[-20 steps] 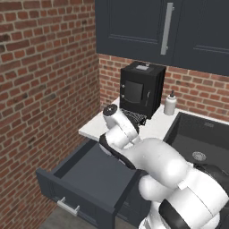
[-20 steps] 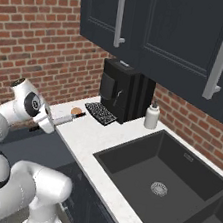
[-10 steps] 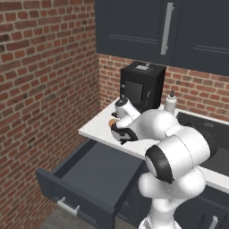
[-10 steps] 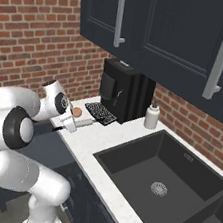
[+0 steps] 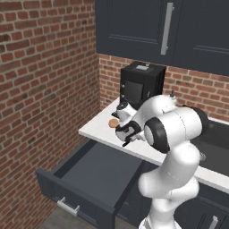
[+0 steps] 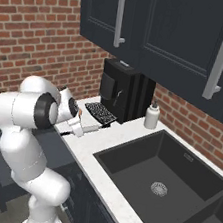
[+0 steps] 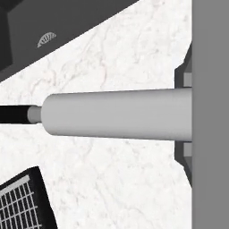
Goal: Pick the rolling pin from the drawer and place it on the counter.
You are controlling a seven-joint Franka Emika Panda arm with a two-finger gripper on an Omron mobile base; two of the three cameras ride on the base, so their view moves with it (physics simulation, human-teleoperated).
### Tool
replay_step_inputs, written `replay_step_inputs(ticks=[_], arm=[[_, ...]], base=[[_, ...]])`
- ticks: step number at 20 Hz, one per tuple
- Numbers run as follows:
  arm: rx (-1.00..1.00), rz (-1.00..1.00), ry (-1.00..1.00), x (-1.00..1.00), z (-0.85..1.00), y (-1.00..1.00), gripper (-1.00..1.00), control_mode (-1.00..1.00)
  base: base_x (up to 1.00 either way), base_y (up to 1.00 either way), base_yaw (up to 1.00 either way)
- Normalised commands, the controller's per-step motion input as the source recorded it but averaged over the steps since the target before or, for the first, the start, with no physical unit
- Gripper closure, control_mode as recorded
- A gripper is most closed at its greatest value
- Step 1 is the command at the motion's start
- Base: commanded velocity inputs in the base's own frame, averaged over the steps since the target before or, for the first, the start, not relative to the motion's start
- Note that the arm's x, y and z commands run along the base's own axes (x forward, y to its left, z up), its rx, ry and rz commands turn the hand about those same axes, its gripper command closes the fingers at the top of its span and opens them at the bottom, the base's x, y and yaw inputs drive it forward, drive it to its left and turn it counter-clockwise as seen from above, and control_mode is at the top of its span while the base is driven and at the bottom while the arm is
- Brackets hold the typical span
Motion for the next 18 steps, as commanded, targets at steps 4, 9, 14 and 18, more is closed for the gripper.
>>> replay_step_inputs(ticks=[4,9,14,18], arm=[[0.00,0.00,0.03,0.43,-0.44,-0.25,-1.00,-1.00],[0.00,0.00,0.01,0.65,-0.19,-0.03,-1.00,-1.00],[0.00,0.00,-0.05,0.28,-0.03,-0.02,-1.00,-1.00],[0.00,0.00,-0.18,-0.46,0.13,-0.20,-1.00,-1.00]], base=[[0.00,0.00,0.00],[0.00,0.00,0.00],[0.00,0.00,0.00],[0.00,0.00,0.00]])
